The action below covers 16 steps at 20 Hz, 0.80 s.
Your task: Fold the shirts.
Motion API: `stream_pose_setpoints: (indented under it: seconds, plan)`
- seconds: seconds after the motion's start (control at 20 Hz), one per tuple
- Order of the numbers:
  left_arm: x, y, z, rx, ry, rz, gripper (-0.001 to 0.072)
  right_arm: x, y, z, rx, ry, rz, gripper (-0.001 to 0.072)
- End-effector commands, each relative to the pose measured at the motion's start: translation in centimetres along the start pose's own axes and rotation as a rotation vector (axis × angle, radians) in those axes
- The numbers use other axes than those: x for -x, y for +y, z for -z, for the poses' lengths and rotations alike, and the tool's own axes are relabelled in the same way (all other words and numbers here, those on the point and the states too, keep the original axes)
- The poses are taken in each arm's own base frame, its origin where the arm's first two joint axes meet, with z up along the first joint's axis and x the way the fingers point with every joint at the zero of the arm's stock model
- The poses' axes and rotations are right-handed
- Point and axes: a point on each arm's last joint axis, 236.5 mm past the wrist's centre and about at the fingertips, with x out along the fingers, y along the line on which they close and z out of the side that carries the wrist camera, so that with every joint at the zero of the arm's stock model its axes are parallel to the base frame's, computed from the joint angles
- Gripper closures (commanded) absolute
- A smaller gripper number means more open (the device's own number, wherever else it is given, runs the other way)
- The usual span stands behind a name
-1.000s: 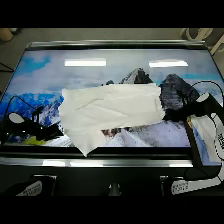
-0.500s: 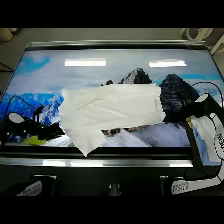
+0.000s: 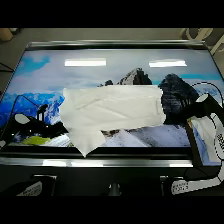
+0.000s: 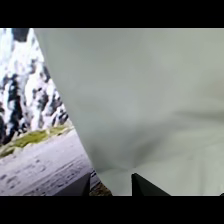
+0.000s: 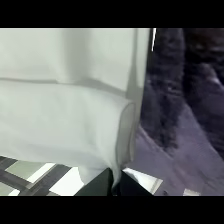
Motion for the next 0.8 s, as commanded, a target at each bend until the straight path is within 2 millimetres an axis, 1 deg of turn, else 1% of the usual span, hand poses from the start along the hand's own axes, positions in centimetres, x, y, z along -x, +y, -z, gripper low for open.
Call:
stream_pose_setpoints:
  seconds: [0.0,0.15,0.25,0.3,0.35,0.4,0.5,0.55,0.6,0.65,0.7,0.75]
  plan:
    - [0.0,1.1,-0.8,0.006,-0.031,-0.031,0.0365,0.1,0.2,0.0,0.000,0.000,-0.007,0.0694]
    - [-1.1,1.1,-0.5,0.007,-0.003,-0.035,0.0366,0.1,0.2,0.0,0.000,0.000,-0.007,0.0694]
    - [-2.1,0.5,-0.6,0.008,0.004,-0.024,0.0383,0.1,0.2,0.1,0.001,0.004,-0.009,0.0694]
    - [-2.5,0.0,-1.0,0.013,-0.012,-0.011,0.0404,0.1,0.3,0.2,0.007,0.006,-0.012,0.0694]
    - [-2.6,-0.6,-1.6,0.021,-0.038,0.005,0.0587,0.3,0.4,0.2,0.022,0.004,-0.011,0.0694]
    - [-2.5,-1.1,-2.2,0.038,-0.063,0.028,0.0678,0.7,0.6,0.0,0.036,-0.006,-0.006,0.0694]
    - [-1.4,-2.1,-3.4,0.016,-0.093,0.048,0.0679,2.1,0.9,-0.7,0.083,-0.055,0.019,0.0694]
    - [-0.2,-3.1,-4.2,-0.023,-0.112,0.062,0.0680,3.4,1.4,-1.2,0.112,-0.084,0.032,0.0694]
    - [1.8,-4.7,-5.3,-0.083,-0.145,0.082,0.0682,5.4,2.1,-2.1,0.151,-0.127,0.051,0.0694]
    - [4.7,-6.4,-6.6,-0.146,-0.204,0.094,0.0682,7.9,3.0,-3.1,0.200,-0.178,0.075,0.0695]
    - [9.0,-8.7,-8.4,-0.222,-0.302,0.100,0.0682,11.5,4.4,-4.2,0.269,-0.252,0.114,0.0695]
    - [14.5,-11.6,-10.0,-0.301,-0.438,0.113,0.0682,16.2,6.2,-5.4,0.344,-0.352,0.174,0.0695]
